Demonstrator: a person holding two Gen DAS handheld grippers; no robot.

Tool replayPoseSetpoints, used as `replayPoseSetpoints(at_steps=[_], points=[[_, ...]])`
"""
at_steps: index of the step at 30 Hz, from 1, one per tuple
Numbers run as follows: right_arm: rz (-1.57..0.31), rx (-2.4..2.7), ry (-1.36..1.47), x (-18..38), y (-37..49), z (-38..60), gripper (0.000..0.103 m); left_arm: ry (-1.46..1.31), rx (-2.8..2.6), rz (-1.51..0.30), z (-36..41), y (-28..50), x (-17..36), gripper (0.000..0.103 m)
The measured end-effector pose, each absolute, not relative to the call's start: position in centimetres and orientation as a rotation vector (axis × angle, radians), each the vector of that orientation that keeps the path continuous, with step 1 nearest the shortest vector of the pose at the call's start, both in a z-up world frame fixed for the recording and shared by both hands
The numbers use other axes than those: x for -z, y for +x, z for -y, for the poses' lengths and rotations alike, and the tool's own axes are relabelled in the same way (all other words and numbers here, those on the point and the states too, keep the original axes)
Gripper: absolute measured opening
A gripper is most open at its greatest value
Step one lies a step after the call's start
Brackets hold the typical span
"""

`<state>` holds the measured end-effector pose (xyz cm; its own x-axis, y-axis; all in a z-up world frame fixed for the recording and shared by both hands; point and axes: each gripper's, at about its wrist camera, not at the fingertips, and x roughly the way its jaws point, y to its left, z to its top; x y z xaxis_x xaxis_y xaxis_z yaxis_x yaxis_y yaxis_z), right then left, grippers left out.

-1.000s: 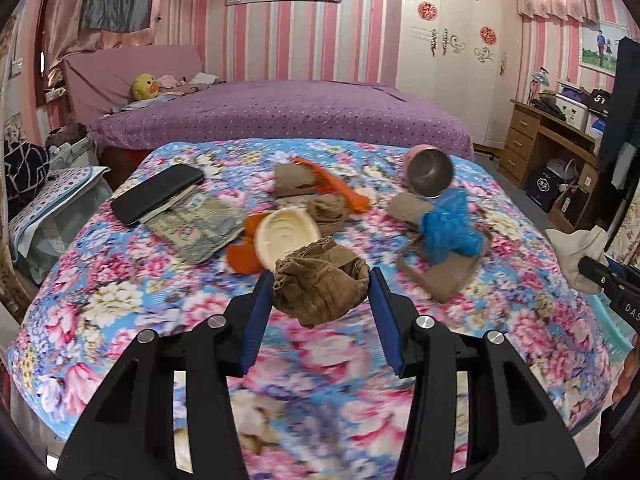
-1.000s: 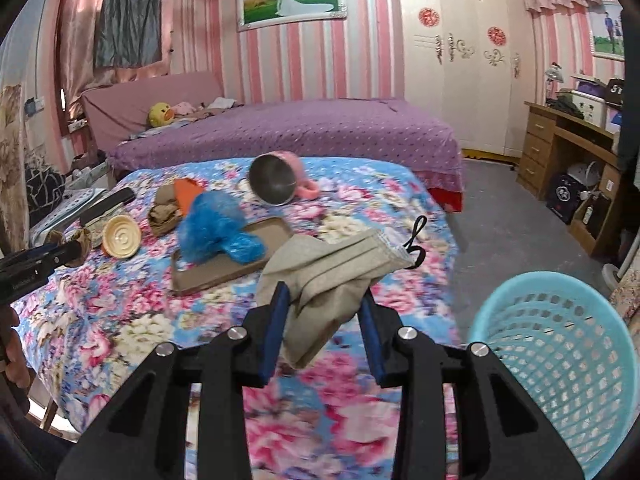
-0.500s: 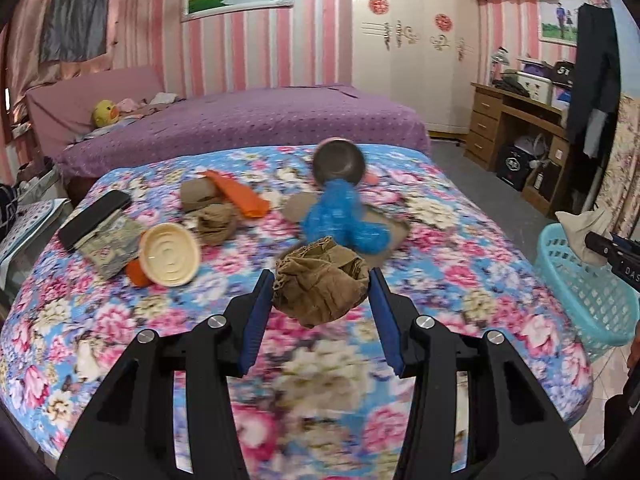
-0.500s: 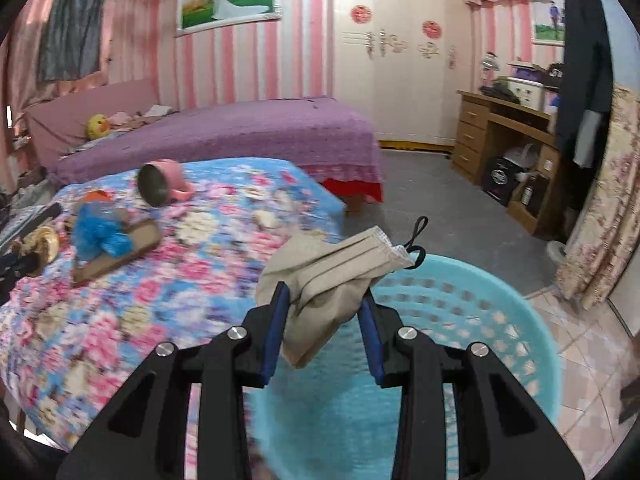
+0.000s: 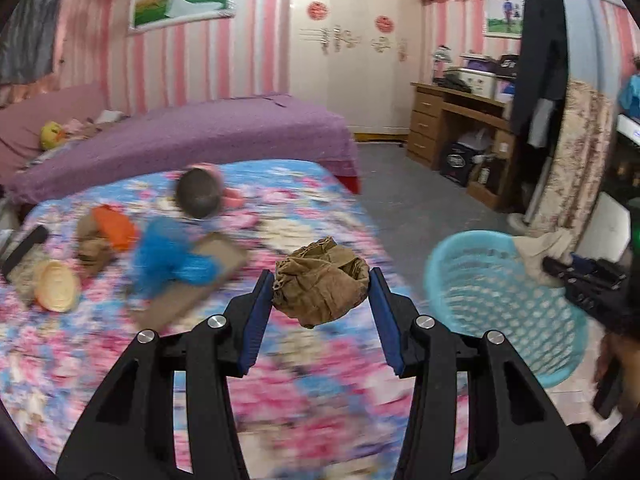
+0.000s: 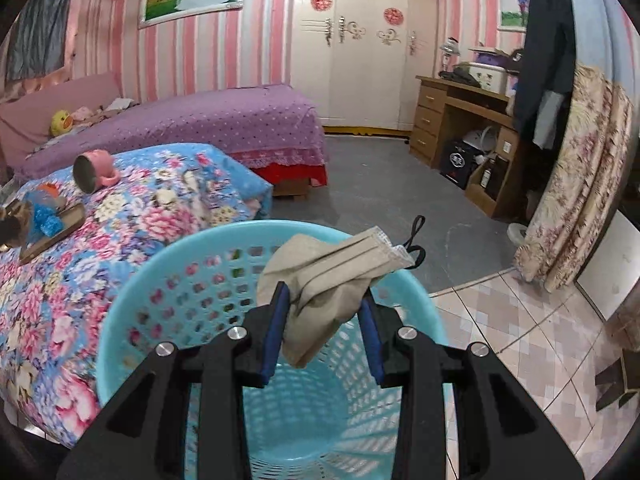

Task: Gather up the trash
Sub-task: 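Carry the mask and brown cloth over the light-blue basket with both grippers, then open both grippers to drop the mask and brown cloth into the basket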

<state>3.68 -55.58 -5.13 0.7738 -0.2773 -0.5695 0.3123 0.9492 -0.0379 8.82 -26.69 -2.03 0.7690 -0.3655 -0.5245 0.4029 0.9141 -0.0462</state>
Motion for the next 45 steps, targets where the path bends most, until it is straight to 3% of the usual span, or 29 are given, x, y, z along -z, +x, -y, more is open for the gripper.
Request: replayPoseSetpoints(at_steps=[15,18,20,23,35,37,39,45], points=[[-0.576,0.345,0.132,5.6,2.8,59.1,0.035,0.111,0.591,-0.640,39.4,8.5,4.2,0.049],[-0.580,0.344,0.124,5.8,2.8,59.0,0.035,0.132,0.600,-0.646,40.3,8.7,4.6,0.059],[-0.585,0.353,0.115,5.8,2.7,59.0,0.035,0.152,0.589,-0.643,40.2,9.1,4.8,0.076],[-0.579,0.359,0.125,5.7,2.5,59.2,0.035,0.145,0.558,-0.628,39.2,9.5,4.6,0.088],[-0.583,0.363,0.119,5.9,3.1,58.3,0.039,0.072,0.431,-0.615,33.2,11.8,3.9,0.097],[-0.575,0.369,0.124,5.7,3.0,58.2,0.046,0.068,0.412,-0.599,32.4,11.8,3.7,0.097],[-0.565,0.380,0.125,5.6,3.0,58.1,0.067,0.073,0.404,-0.591,32.0,11.7,3.5,0.097],[-0.543,0.394,0.131,5.2,3.3,57.0,0.088,0.086,0.389,-0.562,30.1,11.2,2.7,0.097]])
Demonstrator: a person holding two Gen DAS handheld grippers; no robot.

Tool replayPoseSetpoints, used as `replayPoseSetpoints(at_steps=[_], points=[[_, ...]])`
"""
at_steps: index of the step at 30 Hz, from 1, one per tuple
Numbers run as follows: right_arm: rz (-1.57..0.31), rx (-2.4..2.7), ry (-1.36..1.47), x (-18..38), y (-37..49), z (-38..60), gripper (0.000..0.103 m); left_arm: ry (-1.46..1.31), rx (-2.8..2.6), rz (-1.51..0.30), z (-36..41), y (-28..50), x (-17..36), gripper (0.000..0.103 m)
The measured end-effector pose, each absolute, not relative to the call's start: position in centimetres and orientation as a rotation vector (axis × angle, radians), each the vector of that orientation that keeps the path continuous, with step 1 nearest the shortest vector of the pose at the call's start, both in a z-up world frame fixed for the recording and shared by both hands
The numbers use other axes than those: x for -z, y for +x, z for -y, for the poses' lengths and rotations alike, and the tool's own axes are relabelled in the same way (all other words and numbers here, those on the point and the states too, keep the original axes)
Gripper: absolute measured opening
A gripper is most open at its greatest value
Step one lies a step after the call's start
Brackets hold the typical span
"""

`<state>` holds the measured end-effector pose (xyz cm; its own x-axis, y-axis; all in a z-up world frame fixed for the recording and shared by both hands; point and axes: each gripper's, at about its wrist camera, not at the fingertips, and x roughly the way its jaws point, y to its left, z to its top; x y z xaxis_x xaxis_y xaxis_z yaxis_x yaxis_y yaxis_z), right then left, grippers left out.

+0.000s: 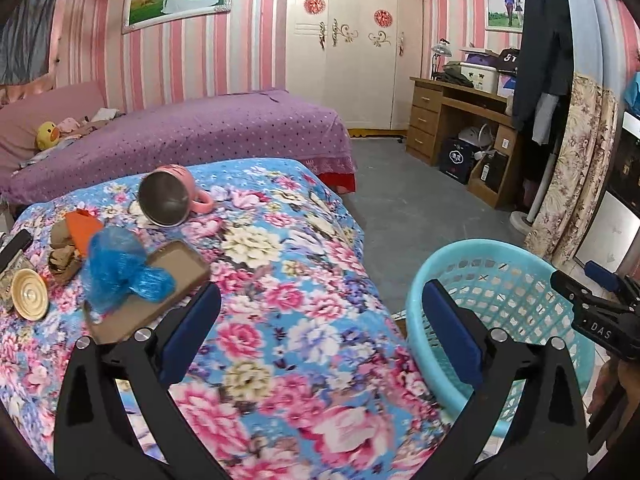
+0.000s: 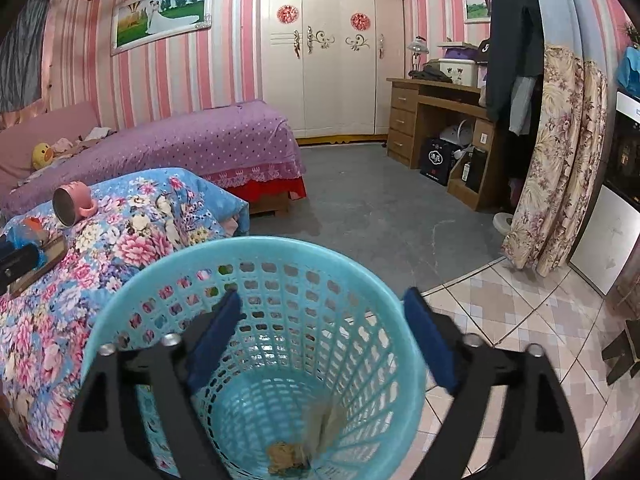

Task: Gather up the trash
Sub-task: 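Open both grippers to drop the mask and brown cloth into the basket, then move both grippers back over the bed toward the remaining items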

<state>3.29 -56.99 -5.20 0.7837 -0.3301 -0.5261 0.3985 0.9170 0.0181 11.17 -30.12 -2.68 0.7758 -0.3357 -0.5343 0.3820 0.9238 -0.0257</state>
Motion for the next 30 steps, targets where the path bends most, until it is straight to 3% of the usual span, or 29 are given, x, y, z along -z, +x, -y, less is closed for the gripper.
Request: replayPoseSetpoints(at_steps=[9,30], points=[[-0.528,0.403,0.094,4.3,5.0,53.9,0.098,0.078,0.357,-0.556,26.4,11.1,2.2,0.097],[-0.535,0.388,0.071,3.3,7.6,47.6,0.098,0.048,0.235,-0.545,15.4,12.9,2.2,0.097]])
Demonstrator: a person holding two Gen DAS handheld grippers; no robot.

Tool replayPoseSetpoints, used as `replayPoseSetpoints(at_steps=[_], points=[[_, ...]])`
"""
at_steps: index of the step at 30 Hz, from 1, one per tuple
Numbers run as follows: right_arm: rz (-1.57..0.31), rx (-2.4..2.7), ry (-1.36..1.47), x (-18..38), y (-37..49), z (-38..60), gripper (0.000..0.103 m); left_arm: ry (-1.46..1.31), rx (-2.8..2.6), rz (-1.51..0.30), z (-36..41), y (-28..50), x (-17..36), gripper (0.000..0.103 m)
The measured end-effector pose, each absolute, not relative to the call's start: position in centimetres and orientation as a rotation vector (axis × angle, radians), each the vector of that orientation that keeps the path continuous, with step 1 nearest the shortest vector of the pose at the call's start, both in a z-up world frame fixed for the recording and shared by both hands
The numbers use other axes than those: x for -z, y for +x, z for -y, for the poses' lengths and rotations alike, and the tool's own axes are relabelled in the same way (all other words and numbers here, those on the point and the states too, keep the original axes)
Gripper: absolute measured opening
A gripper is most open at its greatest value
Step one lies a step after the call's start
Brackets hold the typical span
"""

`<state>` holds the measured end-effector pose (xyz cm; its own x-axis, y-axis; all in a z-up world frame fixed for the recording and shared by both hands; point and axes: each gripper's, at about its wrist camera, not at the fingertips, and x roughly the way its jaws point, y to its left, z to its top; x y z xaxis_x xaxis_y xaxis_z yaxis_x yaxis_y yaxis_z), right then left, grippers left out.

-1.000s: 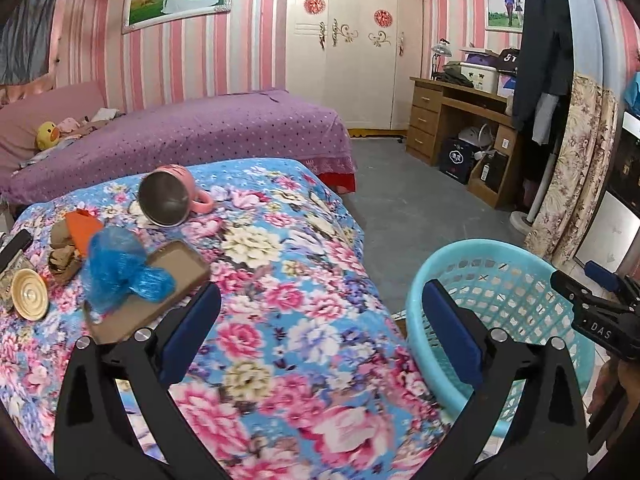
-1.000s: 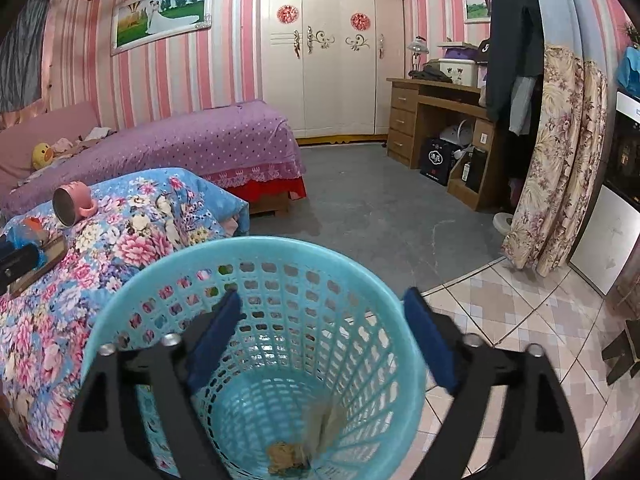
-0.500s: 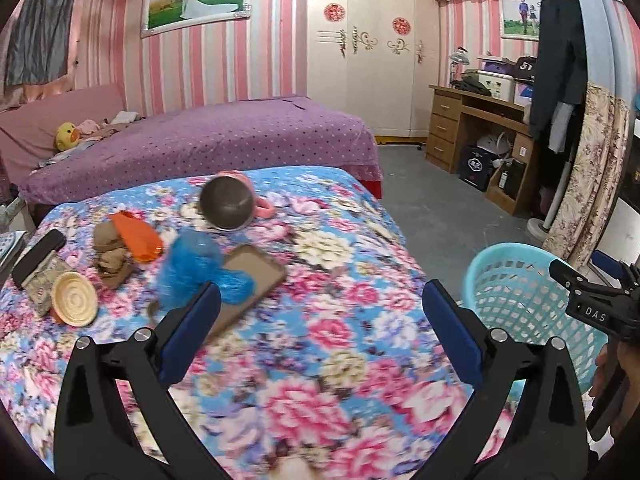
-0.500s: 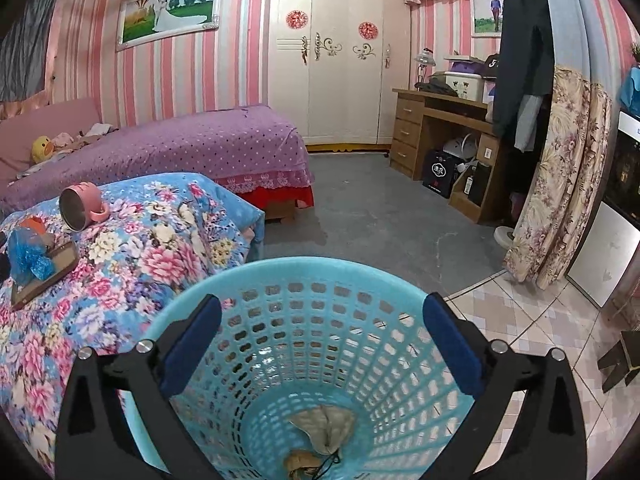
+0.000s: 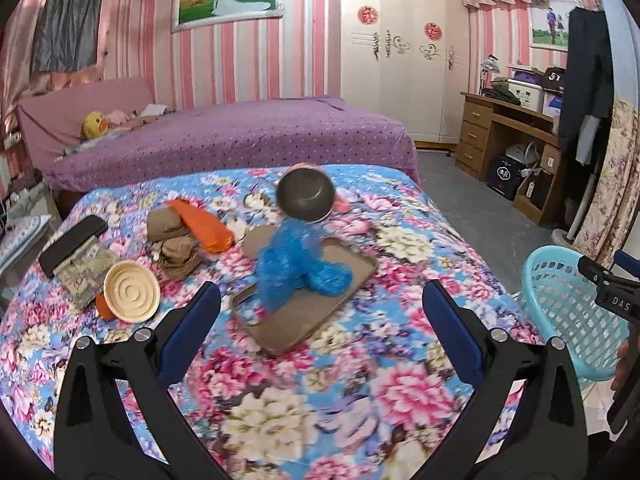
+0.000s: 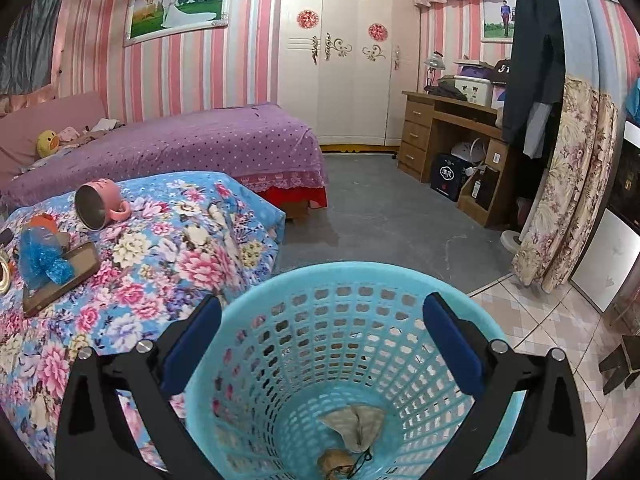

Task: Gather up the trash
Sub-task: 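Move both grippers back over the bed toward the remaining items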

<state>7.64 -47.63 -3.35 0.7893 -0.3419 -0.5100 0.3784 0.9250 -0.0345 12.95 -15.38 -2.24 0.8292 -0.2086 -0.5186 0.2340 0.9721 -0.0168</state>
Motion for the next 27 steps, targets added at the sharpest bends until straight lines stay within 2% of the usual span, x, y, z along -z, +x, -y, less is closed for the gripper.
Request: replayPoseSetpoints(at_steps=[27], points=[[-0.563,0.238,-0.021,3.9,13.0,35.5,0.098,-0.003,0.053,-0.581,2.3,15.9,3.0,0.097]])
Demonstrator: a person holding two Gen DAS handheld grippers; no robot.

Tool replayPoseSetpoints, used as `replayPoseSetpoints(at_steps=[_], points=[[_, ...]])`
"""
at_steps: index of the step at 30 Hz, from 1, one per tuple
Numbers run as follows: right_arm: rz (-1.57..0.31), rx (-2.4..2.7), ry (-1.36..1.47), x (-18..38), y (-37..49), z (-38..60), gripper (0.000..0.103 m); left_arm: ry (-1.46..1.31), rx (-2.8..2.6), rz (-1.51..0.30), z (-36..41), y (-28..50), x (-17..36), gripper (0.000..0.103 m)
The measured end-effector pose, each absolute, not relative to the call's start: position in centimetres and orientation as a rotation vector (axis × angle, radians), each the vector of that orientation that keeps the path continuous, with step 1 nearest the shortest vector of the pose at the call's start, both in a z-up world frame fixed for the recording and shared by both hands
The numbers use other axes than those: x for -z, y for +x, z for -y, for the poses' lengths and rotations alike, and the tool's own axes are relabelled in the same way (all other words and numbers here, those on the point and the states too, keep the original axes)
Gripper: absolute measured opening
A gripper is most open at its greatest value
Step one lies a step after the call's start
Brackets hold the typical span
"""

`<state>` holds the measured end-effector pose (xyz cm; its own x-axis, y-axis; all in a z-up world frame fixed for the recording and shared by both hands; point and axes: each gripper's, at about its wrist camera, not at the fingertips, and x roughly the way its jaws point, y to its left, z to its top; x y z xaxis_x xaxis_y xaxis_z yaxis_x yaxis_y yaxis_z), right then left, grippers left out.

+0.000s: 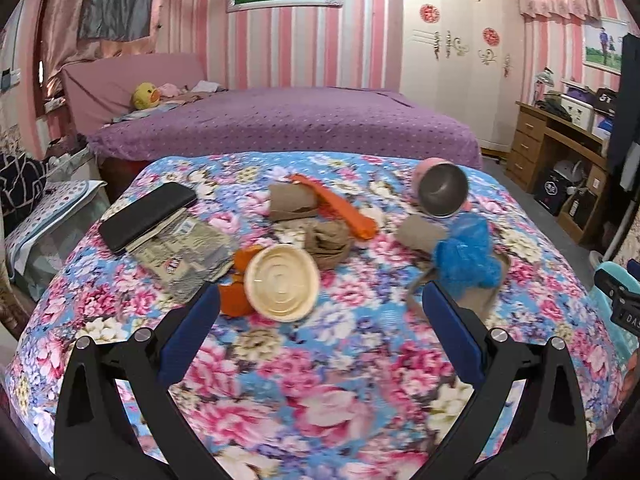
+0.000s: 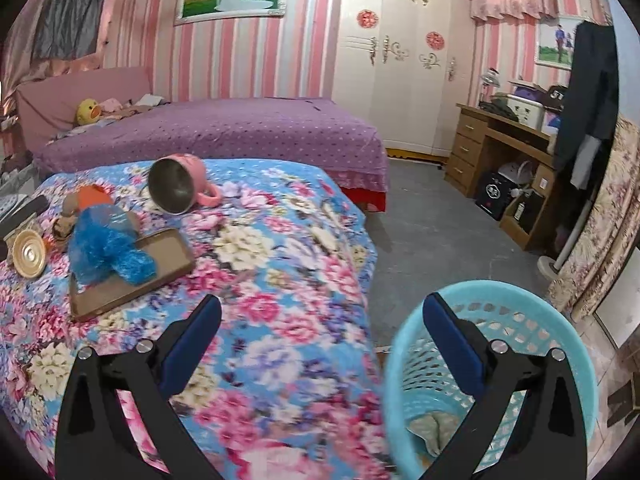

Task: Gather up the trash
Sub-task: 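Move both grippers back over the bed toward the remaining items, then grasp the cream round lid with the left gripper while the right gripper grasps the blue bag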

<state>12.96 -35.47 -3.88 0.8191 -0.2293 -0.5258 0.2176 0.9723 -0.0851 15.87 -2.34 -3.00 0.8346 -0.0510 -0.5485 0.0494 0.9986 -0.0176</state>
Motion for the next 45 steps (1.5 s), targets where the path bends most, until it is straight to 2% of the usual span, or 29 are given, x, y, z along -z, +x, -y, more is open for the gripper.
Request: replayPoseSetpoints(at_steps=[16,27,30,33,38,45], points=[[-0.588,0.142,-0.129,3.7,18.7,26.6,0.098,-0.015,-0.045,-0.637,-3.9,18.4,3.7,0.098],[-0.641,0.125,-0.169,5.6,19.3,25.2,0.098,-0.065,-0.076,-0.702,-6.6,20.2,5.7,0.097],[-0.648,0.126,-0.141,5.7,19.5,25.8,0.098,-0.083,-0.054,-0.701,-6.0,20.6,5.8,0.093],[-0.649,0.123,-0.126,5.7,19.5,26.1,0.098,-0.079,-0.016,-0.703,-4.8,21.0,5.9,0.085],[-0.642,0.134,-0.124,5.5,19.5,26.7,0.098,-0.078,0.052,-0.732,-3.3,21.8,6.2,0.058],[-0.640,0.129,-0.103,5.3,19.5,27.4,0.098,-0.092,0.108,-0.745,-2.5,22.0,6.5,0.026]])
